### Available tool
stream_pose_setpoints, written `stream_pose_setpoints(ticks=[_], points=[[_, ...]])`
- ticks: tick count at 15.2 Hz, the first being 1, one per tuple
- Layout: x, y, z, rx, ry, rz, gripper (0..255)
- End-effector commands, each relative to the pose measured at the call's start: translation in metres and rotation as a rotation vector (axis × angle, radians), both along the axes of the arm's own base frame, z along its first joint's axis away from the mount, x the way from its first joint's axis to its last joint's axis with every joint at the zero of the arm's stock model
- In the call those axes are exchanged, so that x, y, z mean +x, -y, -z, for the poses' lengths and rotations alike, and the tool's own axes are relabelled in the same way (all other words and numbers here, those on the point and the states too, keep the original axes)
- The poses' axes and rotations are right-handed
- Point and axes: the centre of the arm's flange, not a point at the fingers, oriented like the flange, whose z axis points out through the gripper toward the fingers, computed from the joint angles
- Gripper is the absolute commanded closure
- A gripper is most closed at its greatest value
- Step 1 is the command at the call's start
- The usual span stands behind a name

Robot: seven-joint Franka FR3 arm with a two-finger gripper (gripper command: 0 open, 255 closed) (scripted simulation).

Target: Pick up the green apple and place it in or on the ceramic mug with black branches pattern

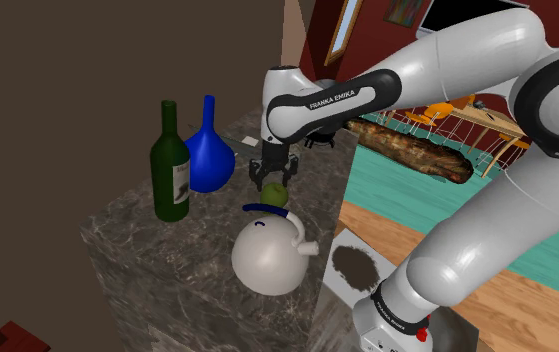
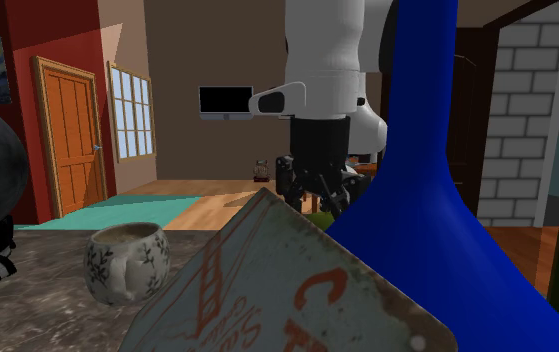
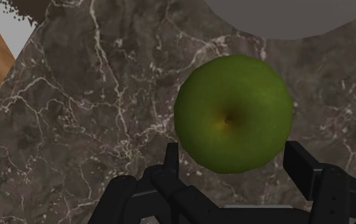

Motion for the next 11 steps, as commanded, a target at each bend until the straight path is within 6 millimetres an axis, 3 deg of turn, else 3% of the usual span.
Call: stream_pose_setpoints(ticks=[1,3,11], points=[[0.000,0.000,0.001,0.000,-0.002,0.000,255],[0.000,0.000,0.001,0.000,-0.002,0.000,255],[0.000,0.000,-0.041,0.000,-0.002,0.000,255]])
